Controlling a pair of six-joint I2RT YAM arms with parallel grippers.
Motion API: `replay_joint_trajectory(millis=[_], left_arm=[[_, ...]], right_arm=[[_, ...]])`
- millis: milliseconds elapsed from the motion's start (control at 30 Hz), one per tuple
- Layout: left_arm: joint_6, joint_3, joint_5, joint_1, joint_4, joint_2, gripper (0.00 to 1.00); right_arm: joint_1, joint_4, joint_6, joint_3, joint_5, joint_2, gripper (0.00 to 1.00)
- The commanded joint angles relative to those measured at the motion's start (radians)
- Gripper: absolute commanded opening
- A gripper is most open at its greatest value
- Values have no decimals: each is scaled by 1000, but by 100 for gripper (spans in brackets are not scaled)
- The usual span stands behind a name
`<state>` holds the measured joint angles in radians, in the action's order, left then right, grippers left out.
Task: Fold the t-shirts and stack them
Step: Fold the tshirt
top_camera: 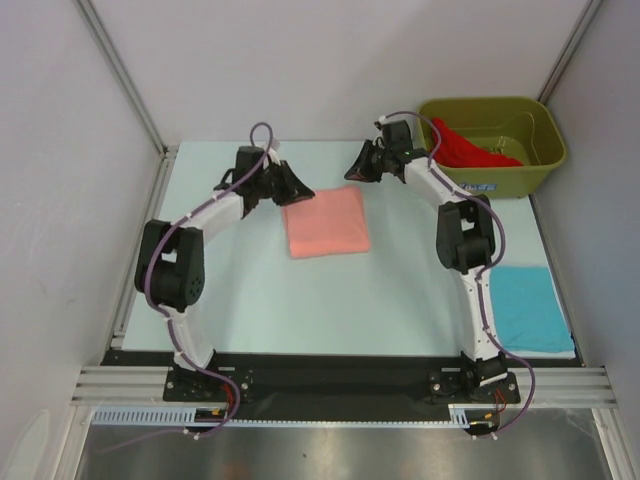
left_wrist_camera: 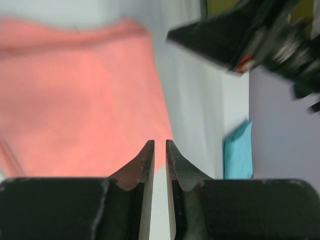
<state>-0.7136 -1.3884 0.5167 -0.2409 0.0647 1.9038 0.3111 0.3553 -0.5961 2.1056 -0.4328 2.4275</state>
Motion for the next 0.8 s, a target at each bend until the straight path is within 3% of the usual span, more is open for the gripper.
replay_joint_trajectory(millis=[0,100,167,333,433,600,767], left_arm=[[-43,156,35,-37,-104,-41,17],[-60,261,52,-47,-150,-66,13],[-63,322,68,-46,-166,-69,12],[-17,390,49,-40,-151,-63,10],[9,402,28,-26,-108,-25,10],[72,405,3,-18,-72,17,9],[91,379,-12,-24,3,-98,10]], right_arm=[[6,54,105,-111,-129,-189,13],[10,50,142,-199,-205,-252,10],[13,59,148,-249,-309,-281,1],[36,92,166,-285,-552,-260,0],[62,201,243,-243,-573,-197,0],[114,232,265,-234,-590,-107,0],[151,243,274,-214,-583,-59,0]])
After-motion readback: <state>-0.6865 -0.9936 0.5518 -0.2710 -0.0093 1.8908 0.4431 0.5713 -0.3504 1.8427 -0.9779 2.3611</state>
